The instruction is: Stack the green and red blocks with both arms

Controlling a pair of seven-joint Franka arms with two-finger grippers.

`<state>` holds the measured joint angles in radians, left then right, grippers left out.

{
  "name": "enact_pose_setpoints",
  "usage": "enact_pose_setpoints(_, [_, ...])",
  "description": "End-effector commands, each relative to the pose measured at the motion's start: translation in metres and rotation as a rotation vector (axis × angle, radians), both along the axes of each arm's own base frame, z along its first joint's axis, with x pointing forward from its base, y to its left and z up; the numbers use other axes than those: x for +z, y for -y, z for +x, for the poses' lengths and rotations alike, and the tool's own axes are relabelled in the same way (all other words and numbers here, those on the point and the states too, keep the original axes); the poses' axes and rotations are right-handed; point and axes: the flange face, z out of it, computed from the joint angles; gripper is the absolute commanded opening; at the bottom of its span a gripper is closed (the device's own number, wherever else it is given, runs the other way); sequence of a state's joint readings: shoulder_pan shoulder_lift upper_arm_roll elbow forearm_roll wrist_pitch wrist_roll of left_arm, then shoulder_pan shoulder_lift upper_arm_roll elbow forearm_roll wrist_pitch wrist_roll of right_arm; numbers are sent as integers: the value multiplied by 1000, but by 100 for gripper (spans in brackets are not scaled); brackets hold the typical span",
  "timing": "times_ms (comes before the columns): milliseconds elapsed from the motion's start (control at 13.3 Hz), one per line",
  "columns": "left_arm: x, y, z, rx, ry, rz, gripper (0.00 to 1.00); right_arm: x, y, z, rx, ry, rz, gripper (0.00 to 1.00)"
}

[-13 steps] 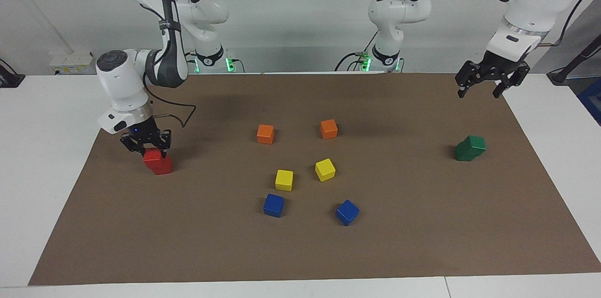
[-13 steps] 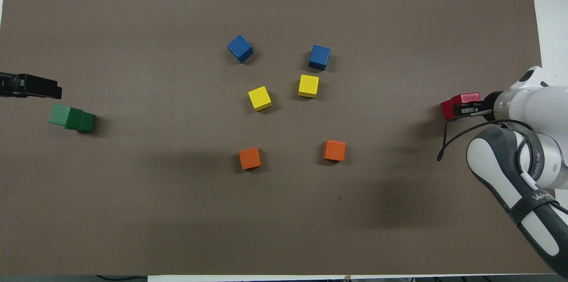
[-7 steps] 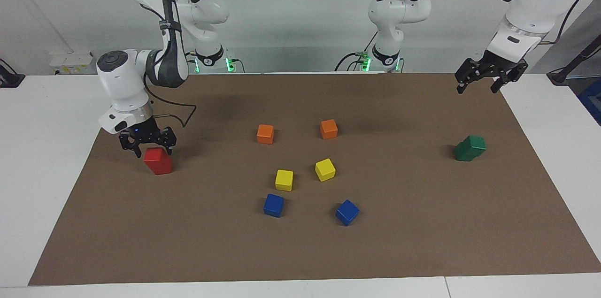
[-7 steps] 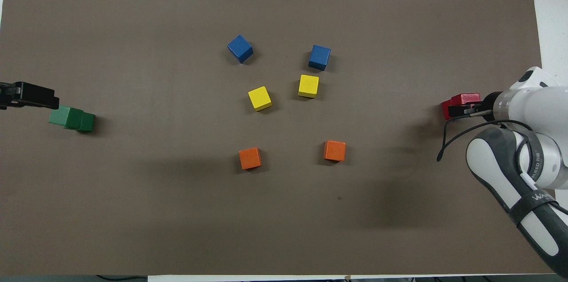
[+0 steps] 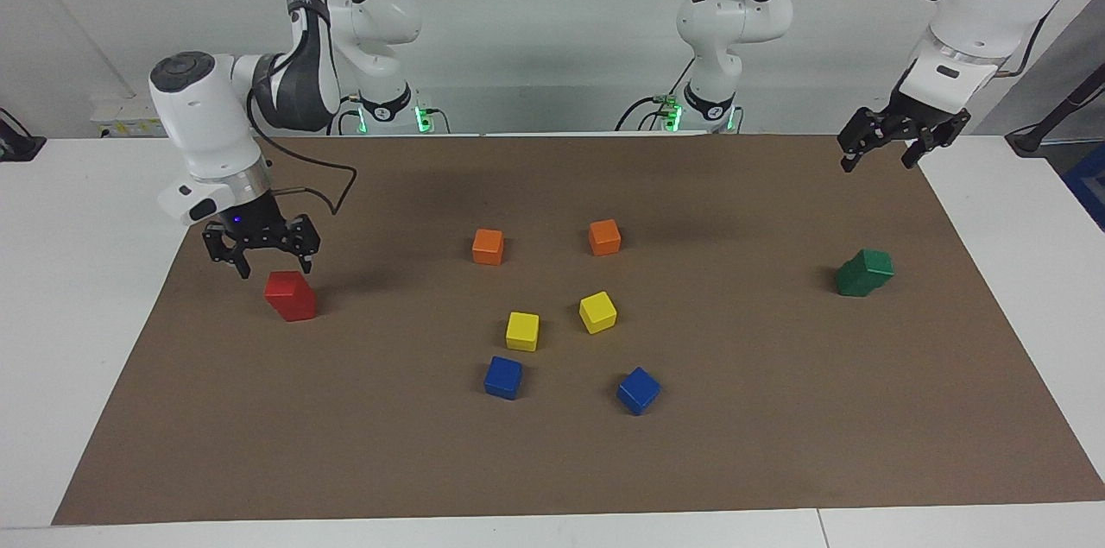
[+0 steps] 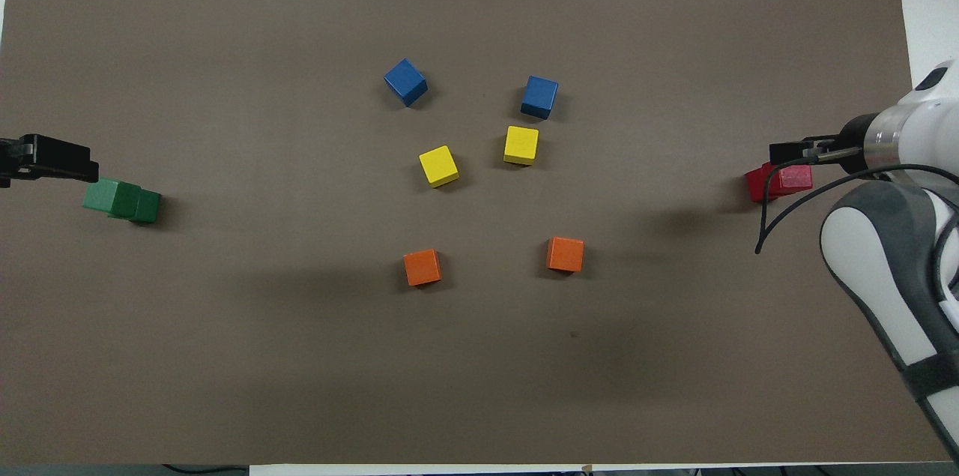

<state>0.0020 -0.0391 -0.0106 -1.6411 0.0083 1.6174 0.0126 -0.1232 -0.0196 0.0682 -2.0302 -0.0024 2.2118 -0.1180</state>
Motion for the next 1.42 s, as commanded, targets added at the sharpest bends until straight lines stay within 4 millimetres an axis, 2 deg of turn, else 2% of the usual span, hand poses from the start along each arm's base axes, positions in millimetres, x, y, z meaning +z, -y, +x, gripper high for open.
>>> enact_pose_setpoints(0, [6,0,-7,10,3,3,100,78,-8,-12,-39,-39,20,100])
enact_pose_setpoints(150, [5,0,-7,9,2,4,100,123,-7,-18,-40,-84,21,100])
enact_pose_setpoints(225, [5,0,-7,7,2,4,100,139,-8,-22,-38,-104,21,100])
enact_pose_setpoints(674, [6,0,-6,7,8,2,100,187,-9,-23,-33,-139,19,99])
enact_pose_setpoints(749, [6,0,-6,7,9,3,100,188,-12,-21,-27,-150,26,99])
enact_pose_setpoints(824, [6,0,-6,7,9,2,100,189,-24,-23,-5,-150,22,99])
enact_pose_setpoints(1199, [6,0,-6,7,9,2,100,182,-14,-27,-52,-174,18,99])
enact_pose_setpoints(1348, [6,0,-6,9,9,2,100,179,-4,-30,-70,-185,18,100])
